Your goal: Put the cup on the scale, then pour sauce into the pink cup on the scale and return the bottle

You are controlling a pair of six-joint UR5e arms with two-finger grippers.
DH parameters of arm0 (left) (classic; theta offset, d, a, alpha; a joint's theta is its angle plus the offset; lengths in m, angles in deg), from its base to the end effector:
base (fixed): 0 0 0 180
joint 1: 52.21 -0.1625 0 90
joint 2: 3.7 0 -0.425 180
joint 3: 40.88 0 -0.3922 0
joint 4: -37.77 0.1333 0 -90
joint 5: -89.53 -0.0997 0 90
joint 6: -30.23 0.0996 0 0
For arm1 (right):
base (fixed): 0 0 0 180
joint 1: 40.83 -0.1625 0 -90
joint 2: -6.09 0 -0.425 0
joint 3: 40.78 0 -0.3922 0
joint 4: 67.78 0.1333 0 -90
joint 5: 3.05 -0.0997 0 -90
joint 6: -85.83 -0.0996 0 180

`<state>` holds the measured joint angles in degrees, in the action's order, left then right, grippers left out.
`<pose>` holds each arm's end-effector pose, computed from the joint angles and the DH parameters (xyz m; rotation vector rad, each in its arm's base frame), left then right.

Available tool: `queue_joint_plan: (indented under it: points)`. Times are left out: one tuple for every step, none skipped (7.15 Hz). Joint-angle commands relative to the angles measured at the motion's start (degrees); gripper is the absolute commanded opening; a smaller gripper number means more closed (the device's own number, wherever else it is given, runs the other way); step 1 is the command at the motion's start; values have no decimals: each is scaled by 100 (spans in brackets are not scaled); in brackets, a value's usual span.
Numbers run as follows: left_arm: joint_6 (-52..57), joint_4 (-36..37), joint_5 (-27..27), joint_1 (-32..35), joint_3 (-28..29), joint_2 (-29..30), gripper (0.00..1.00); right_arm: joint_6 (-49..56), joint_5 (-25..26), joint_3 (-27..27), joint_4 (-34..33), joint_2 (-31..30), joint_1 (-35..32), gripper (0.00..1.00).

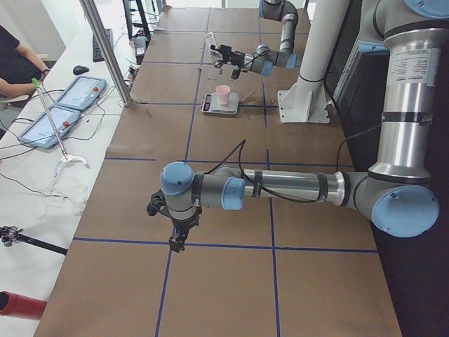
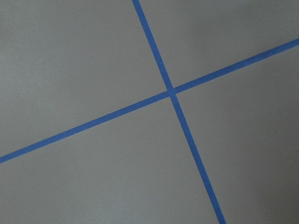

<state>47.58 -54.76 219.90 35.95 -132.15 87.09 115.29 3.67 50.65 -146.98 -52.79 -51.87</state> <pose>-0.0526 -0.5052 0.6410 0.1720 0.6911 0.3490 -0.5589 -0.3456 0.2384 1.1981 1.2315 -0.7918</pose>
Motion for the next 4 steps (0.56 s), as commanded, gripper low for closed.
queue_joint_plan:
  points:
    - [-12,7,302,0,-22,-8,100,-159,-205,-28,315,-18,6,0]
    - [-21,33,436,0,-39,0,100,-203,-302,-116,604,-62,6,0]
    - [-21,25,437,0,-40,-8,100,-247,-381,-282,1007,-62,-3,0]
    - [-30,33,437,0,-48,0,100,-300,-382,-484,1472,-62,-3,0]
